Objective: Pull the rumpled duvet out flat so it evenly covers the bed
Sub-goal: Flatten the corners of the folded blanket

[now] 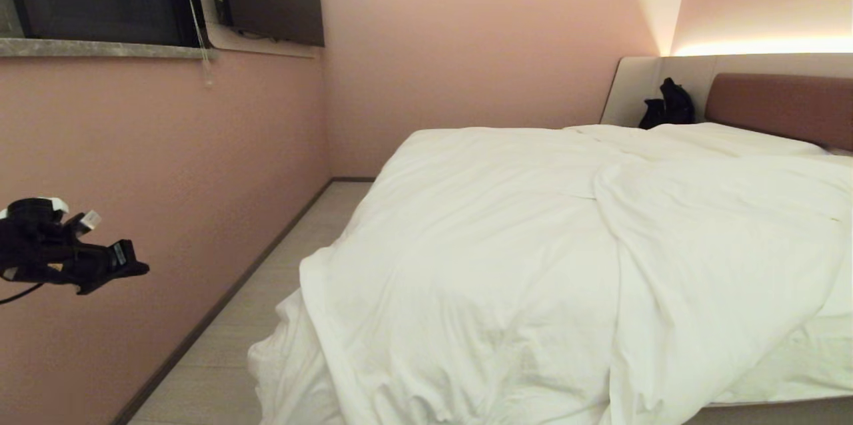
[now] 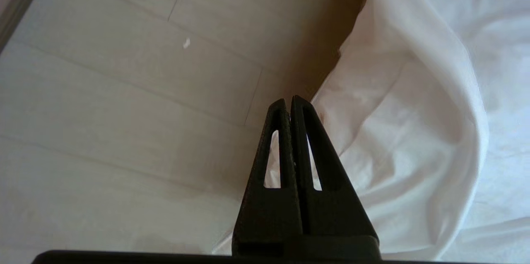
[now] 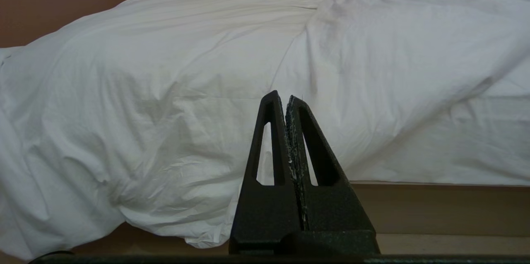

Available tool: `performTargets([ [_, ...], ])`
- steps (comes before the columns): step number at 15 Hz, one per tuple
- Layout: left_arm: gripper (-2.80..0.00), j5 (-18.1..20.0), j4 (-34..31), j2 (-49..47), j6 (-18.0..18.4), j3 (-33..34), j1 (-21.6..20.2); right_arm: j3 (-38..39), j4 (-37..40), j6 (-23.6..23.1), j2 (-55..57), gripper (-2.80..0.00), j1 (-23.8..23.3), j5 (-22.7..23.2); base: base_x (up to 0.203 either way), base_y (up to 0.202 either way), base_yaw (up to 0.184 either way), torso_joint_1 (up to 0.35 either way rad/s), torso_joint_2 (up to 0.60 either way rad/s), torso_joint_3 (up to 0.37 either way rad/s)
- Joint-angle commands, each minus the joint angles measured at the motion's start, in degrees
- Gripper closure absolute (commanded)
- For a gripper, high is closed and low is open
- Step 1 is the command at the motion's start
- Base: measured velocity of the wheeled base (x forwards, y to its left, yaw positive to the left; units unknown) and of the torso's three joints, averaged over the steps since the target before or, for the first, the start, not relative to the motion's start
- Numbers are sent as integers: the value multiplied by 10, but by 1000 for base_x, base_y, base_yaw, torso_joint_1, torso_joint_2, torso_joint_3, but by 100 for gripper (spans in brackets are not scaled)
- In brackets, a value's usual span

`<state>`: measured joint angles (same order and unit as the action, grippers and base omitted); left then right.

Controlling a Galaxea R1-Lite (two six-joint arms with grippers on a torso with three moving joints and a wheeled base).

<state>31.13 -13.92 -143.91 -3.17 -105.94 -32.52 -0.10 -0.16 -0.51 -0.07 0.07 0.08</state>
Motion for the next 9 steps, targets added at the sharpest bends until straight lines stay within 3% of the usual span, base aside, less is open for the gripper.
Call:
performTargets([
  [1, 0, 32, -14, -20, 7, -22, 4, 0, 0, 0, 1, 0, 0, 0, 0, 0, 0, 0, 0, 0],
  [2, 0, 41, -25, -23, 26, -25, 6, 0, 0, 0, 1, 0, 0, 0, 0, 0, 0, 0, 0, 0],
  [4, 0, 51, -40, -28, 125, -5, 12, 0, 0, 0, 1, 0, 0, 0, 0, 0, 0, 0, 0, 0],
  [6, 0, 61, -41, -26, 157, 11, 18, 0, 0, 0, 1, 0, 0, 0, 0, 0, 0, 0, 0, 0],
  [7, 0, 81, -40, -22, 215, 44, 22, 0, 0, 0, 1, 0, 0, 0, 0, 0, 0, 0, 0, 0],
  [8, 0, 101, -39, -18, 245, 59, 26, 0, 0, 0, 1, 0, 0, 0, 0, 0, 0, 0, 0, 0],
  [9, 0, 144, -39, -17, 251, 60, 24, 0, 0, 0, 1, 0, 0, 0, 0, 0, 0, 0, 0, 0],
])
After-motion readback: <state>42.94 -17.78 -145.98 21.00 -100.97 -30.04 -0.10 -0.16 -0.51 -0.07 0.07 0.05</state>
